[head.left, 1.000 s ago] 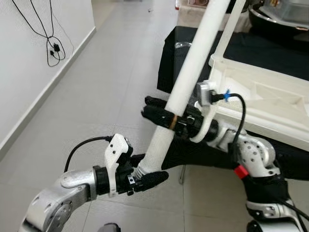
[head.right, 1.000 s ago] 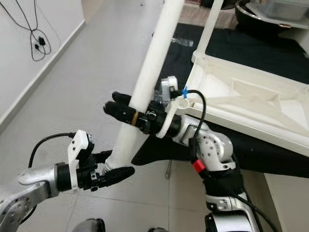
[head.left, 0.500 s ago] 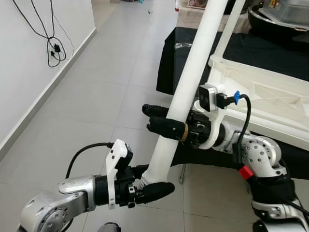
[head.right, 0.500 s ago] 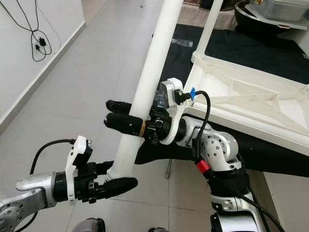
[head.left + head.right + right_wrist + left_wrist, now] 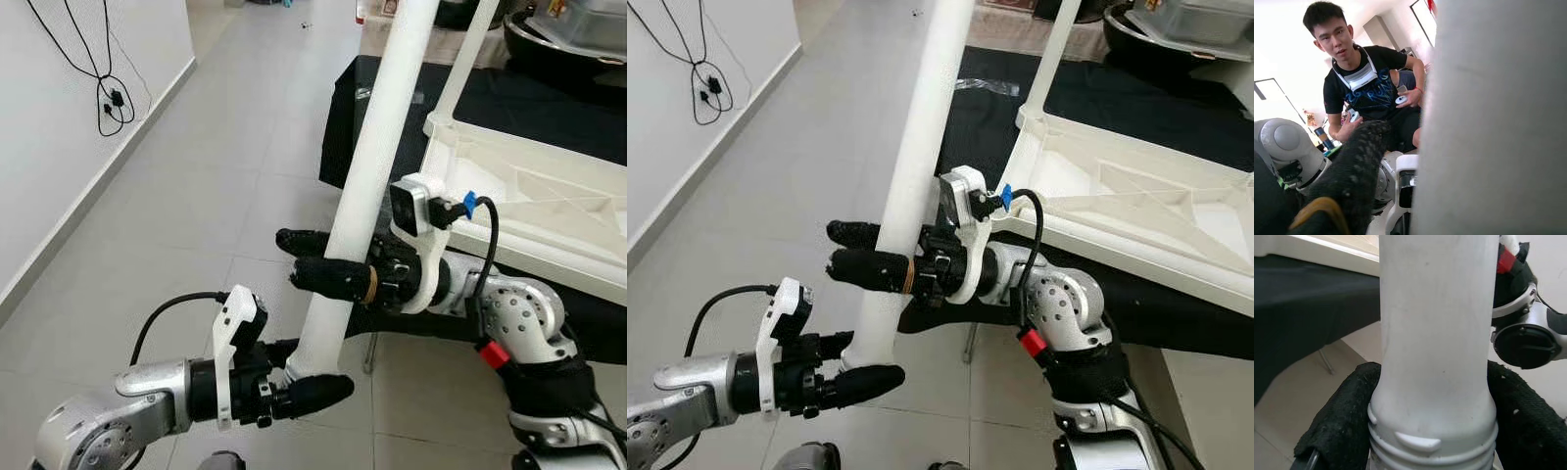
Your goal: Building children table
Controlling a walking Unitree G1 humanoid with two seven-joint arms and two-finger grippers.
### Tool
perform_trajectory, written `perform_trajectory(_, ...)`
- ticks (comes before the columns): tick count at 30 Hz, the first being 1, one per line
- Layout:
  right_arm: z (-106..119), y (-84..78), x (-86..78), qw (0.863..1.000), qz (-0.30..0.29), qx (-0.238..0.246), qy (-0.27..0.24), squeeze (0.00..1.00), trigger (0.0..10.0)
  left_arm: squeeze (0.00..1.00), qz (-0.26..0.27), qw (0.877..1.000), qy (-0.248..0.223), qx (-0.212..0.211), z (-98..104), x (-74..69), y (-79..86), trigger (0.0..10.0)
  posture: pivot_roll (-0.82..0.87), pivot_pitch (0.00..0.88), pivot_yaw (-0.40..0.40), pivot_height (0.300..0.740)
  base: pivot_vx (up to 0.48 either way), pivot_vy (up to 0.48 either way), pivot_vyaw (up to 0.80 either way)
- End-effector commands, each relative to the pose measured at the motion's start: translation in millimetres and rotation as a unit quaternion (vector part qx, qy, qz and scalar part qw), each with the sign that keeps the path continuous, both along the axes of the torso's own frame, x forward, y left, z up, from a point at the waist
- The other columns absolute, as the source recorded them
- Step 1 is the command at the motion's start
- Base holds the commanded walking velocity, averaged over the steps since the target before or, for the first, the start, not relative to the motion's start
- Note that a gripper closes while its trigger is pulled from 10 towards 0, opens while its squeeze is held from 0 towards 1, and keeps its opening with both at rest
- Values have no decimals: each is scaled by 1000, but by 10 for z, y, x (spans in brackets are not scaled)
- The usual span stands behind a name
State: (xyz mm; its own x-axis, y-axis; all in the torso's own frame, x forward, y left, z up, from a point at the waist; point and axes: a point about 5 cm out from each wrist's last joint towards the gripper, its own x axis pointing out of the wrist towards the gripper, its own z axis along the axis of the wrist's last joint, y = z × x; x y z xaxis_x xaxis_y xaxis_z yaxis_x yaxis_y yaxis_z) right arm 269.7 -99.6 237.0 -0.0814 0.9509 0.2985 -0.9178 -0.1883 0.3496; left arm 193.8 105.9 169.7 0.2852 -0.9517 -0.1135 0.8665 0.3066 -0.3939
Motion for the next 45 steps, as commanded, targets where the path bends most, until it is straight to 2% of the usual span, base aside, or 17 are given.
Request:
perform_trajectory(1, 16, 49, -82, 999, 33, 0, -8, 0, 0, 0, -11, 1000, 7, 2, -2, -45, -28, 10000, 102, 128, -73, 740, 0, 0, 0)
perform_trajectory(12, 12, 51, -103, 999, 41, -2, -7, 0, 0, 0, -8, 1000, 13, -3, 4, -40, -30, 10000, 102, 129, -75, 740, 0, 0, 0)
perform_trajectory(16, 14, 41, -85, 999, 37, -1, -5, 0, 0, 0, -8, 999, 34, 27, -72, -46, -11, 10000, 102, 130, -76, 740, 0, 0, 0)
perform_trajectory(23, 19, 32, -74, 999, 35, 0, -5, 0, 0, 0, -9, 999, 36, 40, -95, -50, 10, 10000, 103, 130, -75, 740, 0, 0, 0)
perform_trajectory(24, 29, 11, -62, 1000, 30, 1, -7, 0, 0, 1000, -14, 998, 33, 42, -96, -66, 41, 10000, 101, 127, -75, 740, 0, 0, 0)
perform_trajectory(31, 35, -19, -49, 1000, 23, 0, -9, 0, 0, 1000, -7, 998, 30, 50, -111, -55, 69, 10000, 103, 125, -78, 740, 0, 0, 0)
perform_trajectory(32, 34, -42, -37, 1000, 17, -1, -10, 0, 0, 0, 1, 998, 29, 59, -129, -45, 95, 10000, 103, 122, -79, 740, 0, 0, 0)
perform_trajectory(34, 29, -84, -13, 1000, 5, -5, -12, 0, 0, 0, 6, 997, 30, 66, -148, -46, 131, 10000, 103, 120, -79, 740, 0, 0, 0)
perform_trajectory(36, 24, -236, 82, 999, -43, -16, -18, 0, 0, 0, 22, 996, 39, 78, -204, -86, 217, 10000, 107, 117, -81, 740, 0, 0, 0)
perform_trajectory(37, 24, -236, 82, 999, -43, -16, -18, 0, 0, 0, 22, 996, 39, 78, -204, -86, 217, 10000, 107, 117, -81, 740, 0, 0, 0)
perform_trajectory(39, 35, -402, 185, 995, -100, -22, -22, 0, 0, 0, 39, 994, 46, 87, -269, -147, 275, 10000, 106, 111, -80, 740, 0, 0, 0)
perform_trajectory(40, 35, -402, 185, 995, -100, -22, -22, 0, 0, 0, 39, 994, 46, 87, -269, -147, 275, 10000, 106, 111, -80, 740, 0, 0, 0)
perform_trajectory(41, 39, -473, 265, 989, -145, -28, -25, 0, 0, 0, 61, 993, 38, 96, -302, -151, 292, 10000, 109, 108, -82, 740, 0, 0, 0)
perform_trajectory(42, 39, -473, 265, 989, -145, -28, -25, 0, 0, 0, 61, 993, 38, 96, -302, -151, 292, 10000, 109, 108, -82, 740, 0, 0, 0)
perform_trajectory(44, 73, -650, 479, 957, -283, -44, -40, 0, 0, 0, 153, 983, -5, 101, -314, -55, 312, 10000, 112, 105, -83, 740, 0, 0, 0)
perform_trajectory(45, 88, -706, 541, 943, -326, -49, -46, 0, 0, 0, 181, 978, -19, 100, -307, -24, 318, 10000, 112, 105, -83, 740, 0, 0, 0)
